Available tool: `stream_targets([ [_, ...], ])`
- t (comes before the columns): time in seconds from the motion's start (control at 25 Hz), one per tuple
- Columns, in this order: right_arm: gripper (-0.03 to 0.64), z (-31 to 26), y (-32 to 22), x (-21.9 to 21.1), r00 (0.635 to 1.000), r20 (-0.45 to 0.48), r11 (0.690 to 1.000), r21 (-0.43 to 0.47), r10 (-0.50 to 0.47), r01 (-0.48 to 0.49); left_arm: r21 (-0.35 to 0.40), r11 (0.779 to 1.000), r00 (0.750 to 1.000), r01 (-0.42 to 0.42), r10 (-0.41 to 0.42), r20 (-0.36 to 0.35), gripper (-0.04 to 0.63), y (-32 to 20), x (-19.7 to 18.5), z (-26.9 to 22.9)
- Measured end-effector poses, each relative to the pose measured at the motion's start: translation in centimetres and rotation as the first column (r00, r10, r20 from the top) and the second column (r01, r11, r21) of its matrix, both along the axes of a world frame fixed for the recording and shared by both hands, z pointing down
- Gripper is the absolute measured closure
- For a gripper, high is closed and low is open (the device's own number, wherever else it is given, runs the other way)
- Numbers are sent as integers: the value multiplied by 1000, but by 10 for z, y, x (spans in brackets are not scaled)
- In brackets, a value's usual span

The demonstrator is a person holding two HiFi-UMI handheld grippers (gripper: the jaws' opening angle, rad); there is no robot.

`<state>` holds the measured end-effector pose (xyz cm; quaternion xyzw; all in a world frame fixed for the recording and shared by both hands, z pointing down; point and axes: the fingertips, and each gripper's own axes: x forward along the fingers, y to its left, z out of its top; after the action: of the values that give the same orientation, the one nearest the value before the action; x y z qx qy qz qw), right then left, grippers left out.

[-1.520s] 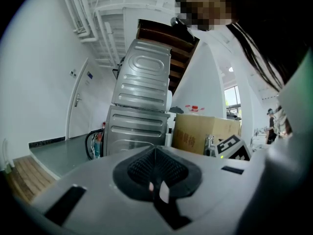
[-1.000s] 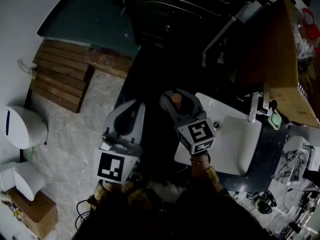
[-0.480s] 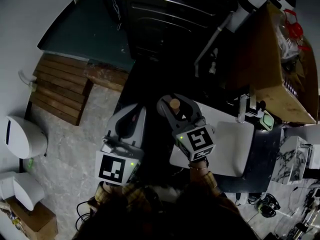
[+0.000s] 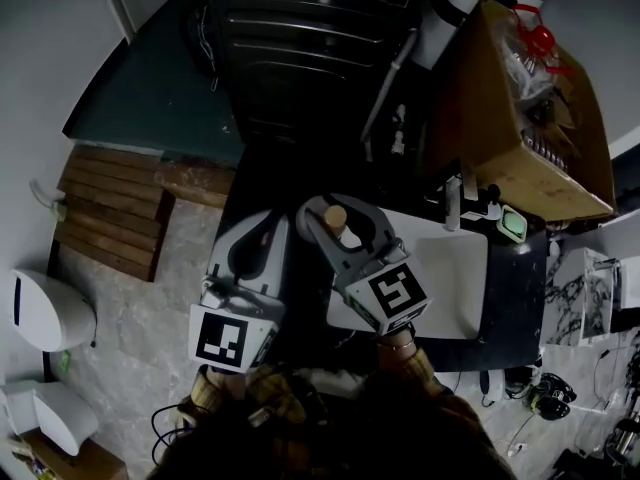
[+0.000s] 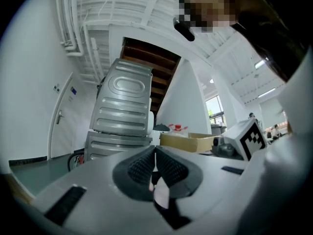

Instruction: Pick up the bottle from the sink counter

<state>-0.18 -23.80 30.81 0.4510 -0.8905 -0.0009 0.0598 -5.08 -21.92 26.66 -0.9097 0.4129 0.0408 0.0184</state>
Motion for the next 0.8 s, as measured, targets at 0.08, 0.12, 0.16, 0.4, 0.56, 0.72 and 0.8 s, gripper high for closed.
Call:
stream_targets([
  [0.08,488,-14,7,1,1000,-2,1000,23,-1,1,47,999,999,-24,25,-23,574,3,5,-12],
  [0.12,488,-21,10,2,1000,3,999,35,-3,2,52,998,999,-34,35,-25,574,5,8,-14],
  [0.16,488,-27,14,3,1000,8,999,45,-2,2,50,998,999,-43,44,-22,574,6,11,-16],
  [0.4,488,-56,41,23,1000,21,996,90,14,-16,80,989,991,-123,126,-32,574,20,36,-33],
  [0.56,488,-69,60,36,999,8,994,106,31,-31,69,981,983,-180,182,-30,574,32,55,-40],
  [0.72,488,-78,78,48,998,11,991,123,56,-57,101,971,974,-218,222,-33,574,43,67,-47],
  [0.8,488,-81,86,53,998,16,990,123,66,-67,110,967,972,-229,233,-25,574,47,69,-47],
])
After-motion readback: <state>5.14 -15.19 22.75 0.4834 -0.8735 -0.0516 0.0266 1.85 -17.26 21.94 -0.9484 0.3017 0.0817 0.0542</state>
